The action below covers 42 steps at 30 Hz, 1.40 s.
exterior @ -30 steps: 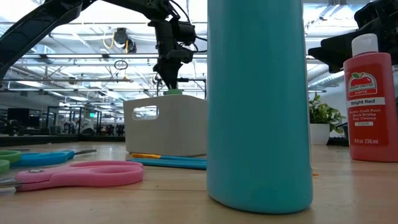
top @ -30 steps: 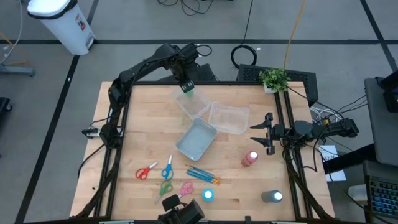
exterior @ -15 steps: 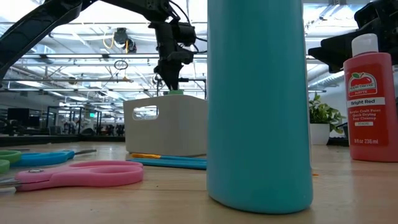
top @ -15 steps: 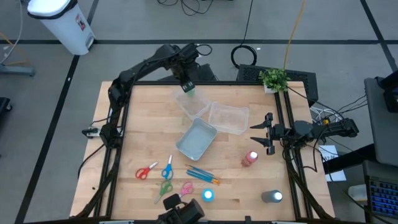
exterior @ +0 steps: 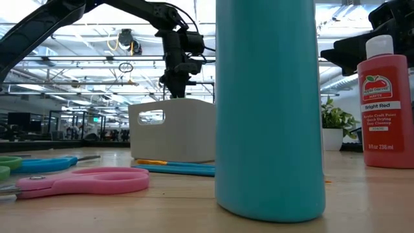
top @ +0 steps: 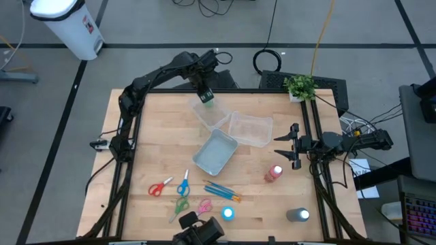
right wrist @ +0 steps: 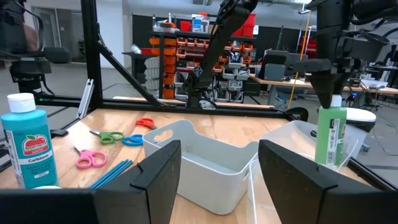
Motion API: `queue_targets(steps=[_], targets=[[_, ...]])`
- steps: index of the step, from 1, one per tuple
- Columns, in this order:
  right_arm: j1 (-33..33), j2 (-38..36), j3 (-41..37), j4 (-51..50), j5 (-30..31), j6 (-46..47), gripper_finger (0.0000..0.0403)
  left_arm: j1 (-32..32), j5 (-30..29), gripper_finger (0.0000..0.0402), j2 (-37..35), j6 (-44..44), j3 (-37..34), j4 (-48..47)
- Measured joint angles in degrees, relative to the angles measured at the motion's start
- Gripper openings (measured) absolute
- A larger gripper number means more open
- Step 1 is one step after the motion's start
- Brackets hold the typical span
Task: Pick & Place Paint Supplies
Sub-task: Put the green paint bottle into the left transparent bin, then put the pink paint bottle into the left transparent bin
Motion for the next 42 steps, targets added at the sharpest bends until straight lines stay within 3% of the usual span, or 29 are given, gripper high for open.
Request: queue_targets(steps=[4,10,14,25,31,35,42], targets=[[-0.01,-0.02,-0.02,-0.02,0.00,-0.02,0.0210,-0.29,0.08,0.0132,0.00,-0.73,-0.04,0.20],[0.01,-0.01,-0.01,0.00,-0.02,0.01,0.0210,-0.57,0.04,0.0232,-0.02,-0.77,-0.04,2.07],[0.02,0.00,-0.01,-0.02,-0.01,0.00,0.0210,-0.57,0.04,0.0273,-0.02,-0.88,-0.04,4.17],[-0.01,-0.01,-0.02,-0.02,0.00,-0.02,0.0210,-0.74,-1.84,0.0304,-2.60,0.33,5.73,-2.30],[-0.01,-0.01,-0.01,-0.01,0.00,0.01,0.0210,-1.38,-0.90,0.0301,-11.10,0.11,6.56,-3.24],[0.02,0.01,0.00,0.00,-0.02,-0.02,0.0210,-3.21,2.75,0.0307,-19.20,-1.61,5.53,-1.35],[-0.01,0.01,-0.01,-0.01,0.00,-0.01,0.0210,-12.91,4.76,0.0303,-35.80,0.78,-9.14,11.78]])
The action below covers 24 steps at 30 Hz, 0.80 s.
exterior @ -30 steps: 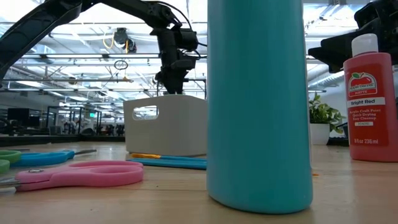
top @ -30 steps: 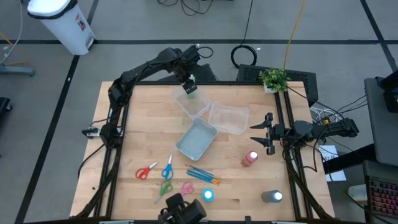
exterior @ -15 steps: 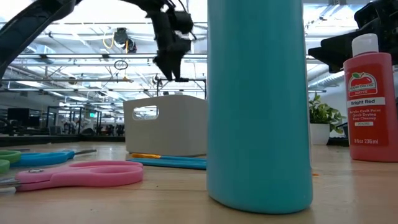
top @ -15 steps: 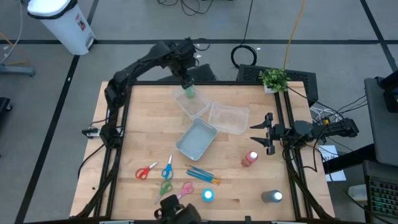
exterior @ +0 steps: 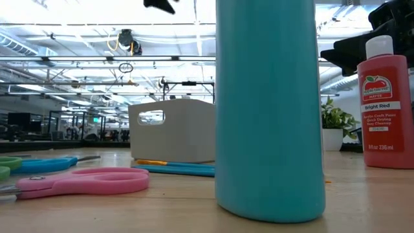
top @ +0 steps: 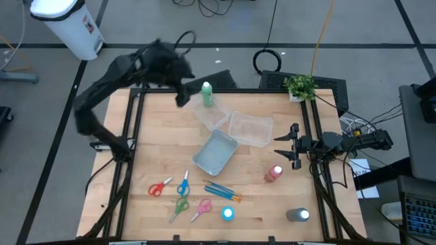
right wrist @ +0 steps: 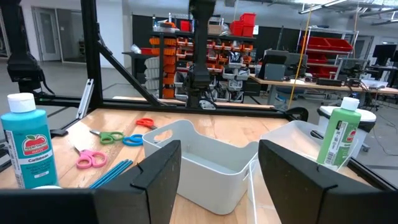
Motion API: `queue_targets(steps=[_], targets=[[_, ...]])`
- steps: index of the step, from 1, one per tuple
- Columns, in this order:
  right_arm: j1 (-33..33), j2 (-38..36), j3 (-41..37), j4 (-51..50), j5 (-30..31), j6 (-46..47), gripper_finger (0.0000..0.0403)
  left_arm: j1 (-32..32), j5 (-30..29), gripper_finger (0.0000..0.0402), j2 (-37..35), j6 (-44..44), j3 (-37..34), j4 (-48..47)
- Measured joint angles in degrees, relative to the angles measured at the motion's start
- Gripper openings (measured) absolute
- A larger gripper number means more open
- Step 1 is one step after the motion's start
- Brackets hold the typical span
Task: Pick & Place Paint Supplies
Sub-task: Put the pink paint bottle into the left transparent bin
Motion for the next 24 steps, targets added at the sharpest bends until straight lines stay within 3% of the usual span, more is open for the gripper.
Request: queue_targets(steps=[6,11,17,24], targets=[[0.02,0.00,0.00,-0.01,-0.01,0.01,0.0210,-9.45,0.25,0.0304,-15.69,2.65,-24.03,20.52],[0.00,0.00,-0.01,-0.01,0.00,0.01,0.0210,-12.97,-0.03,0.0307,-26.66,2.01,-42.66,32.00],[0.01,-0.01,-0.01,-0.01,-0.01,0.00,0.0210,-13.17,-0.14,0.0301,-38.68,1.42,-59.84,40.84],[0.02,0.00,0.01,-0.01,0.00,0.01,0.0210,-12.19,-0.12,0.0309,-50.48,0.99,-74.16,49.56]])
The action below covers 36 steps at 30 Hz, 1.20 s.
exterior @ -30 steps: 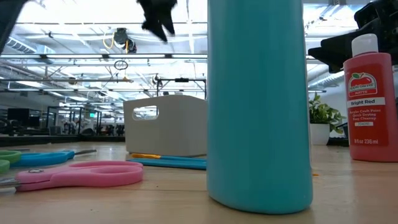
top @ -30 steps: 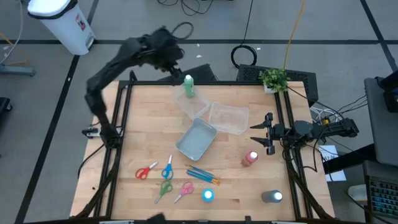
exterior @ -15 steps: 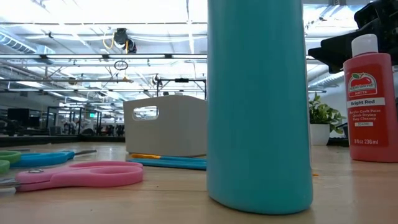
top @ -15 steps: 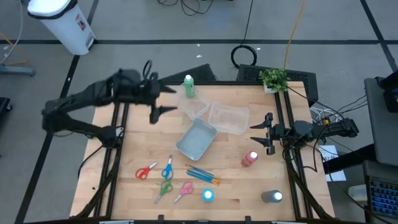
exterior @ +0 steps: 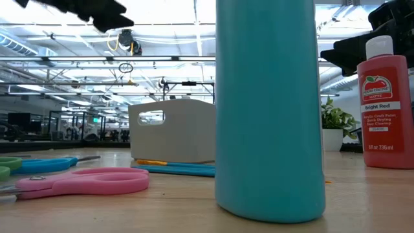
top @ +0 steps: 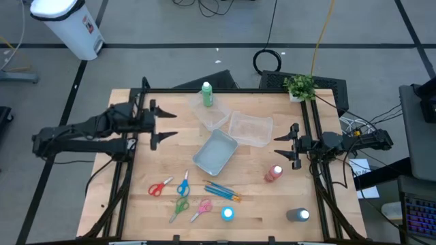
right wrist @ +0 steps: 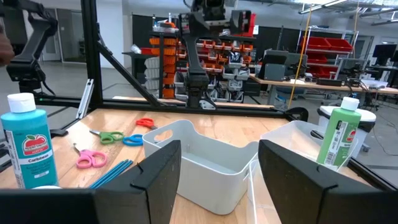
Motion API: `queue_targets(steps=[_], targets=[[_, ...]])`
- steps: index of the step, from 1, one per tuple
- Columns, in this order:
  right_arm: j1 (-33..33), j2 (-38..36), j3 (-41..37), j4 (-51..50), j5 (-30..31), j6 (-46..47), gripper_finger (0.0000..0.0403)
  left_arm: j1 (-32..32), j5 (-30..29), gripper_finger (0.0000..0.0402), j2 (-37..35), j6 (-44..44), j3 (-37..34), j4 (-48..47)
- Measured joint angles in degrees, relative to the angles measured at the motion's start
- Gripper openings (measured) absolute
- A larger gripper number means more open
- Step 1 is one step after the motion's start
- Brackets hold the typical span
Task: Pick & Place Paint Supplies
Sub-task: Put the pink paint bottle into the left transparent bin
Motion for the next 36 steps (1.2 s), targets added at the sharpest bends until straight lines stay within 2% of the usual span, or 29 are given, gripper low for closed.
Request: queue_targets(steps=[6,13,18,23,30,34,36], targets=[[-0.02,0.00,-0.02,0.02,-0.02,0.00,0.0210,0.78,0.03,0.0304,-6.00,-2.55,-9.52,11.36],[-0.01,0.00,-0.01,0.01,0.00,-0.01,0.0210,1.97,0.00,0.0309,-8.17,-4.84,-15.81,20.57],[-0.02,0.00,-0.01,3.01,-0.02,0.71,0.0210,2.72,-0.44,0.0307,-7.37,-8.59,-16.28,20.78],[0.00,-0.01,-0.02,10.87,-0.02,7.87,0.0210,2.72,-0.46,0.0307,-6.06,-10.27,-16.28,20.75],[0.00,0.01,-0.02,15.76,-0.19,11.38,0.0211,2.72,-0.46,0.0314,-5.08,-10.40,-16.28,20.97],[0.53,0.96,-0.02,16.81,-4.34,11.43,0.0228,2.72,-0.46,0.0308,-5.10,-10.40,-16.28,21.18],[1.25,2.05,0.05,16.52,-4.54,11.41,0.0246,2.72,-0.46,0.0306,-5.08,-10.40,-16.28,21.17]])
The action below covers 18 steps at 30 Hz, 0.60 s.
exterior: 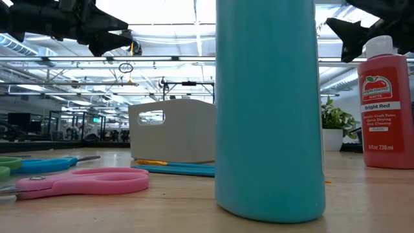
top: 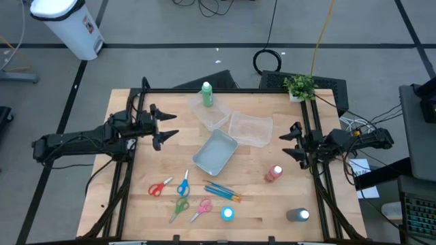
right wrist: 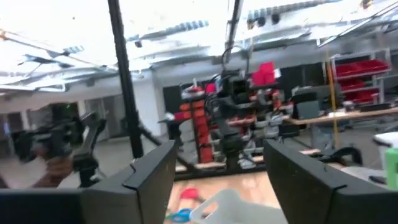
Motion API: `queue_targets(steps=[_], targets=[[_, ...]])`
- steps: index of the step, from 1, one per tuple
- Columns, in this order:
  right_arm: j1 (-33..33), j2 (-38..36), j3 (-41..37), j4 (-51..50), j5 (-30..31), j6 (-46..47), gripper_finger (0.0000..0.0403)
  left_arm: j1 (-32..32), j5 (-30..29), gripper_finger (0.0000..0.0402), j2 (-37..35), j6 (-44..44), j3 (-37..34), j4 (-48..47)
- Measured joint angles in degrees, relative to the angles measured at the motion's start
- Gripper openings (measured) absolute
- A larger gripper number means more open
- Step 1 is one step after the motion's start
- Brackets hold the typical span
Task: Pick & Place Paint Supplies
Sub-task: Put the pink paint bottle into the left transparent bin
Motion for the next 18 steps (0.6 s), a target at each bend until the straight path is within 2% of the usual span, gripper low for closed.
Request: queue_targets(steps=[2,7,11,18], targets=[[0.84,1.19,1.69,-3.64,0.03,-0.72,0.0268,0.00,0.00,0.0306,-0.01,0.01,0.00,0.02],[3.15,5.44,9.96,-25.16,1.02,-0.21,0.0305,0.00,-0.01,0.0313,-0.01,0.02,0.00,0.00],[4.53,9.45,14.35,-40.38,3.25,5.60,0.0306,0.00,-0.04,0.0313,-0.02,0.02,0.00,0.02],[5.73,14.11,15.40,-51.08,2.85,16.07,0.0285,0.00,-0.04,0.0315,-0.02,-1.57,0.00,-0.02]])
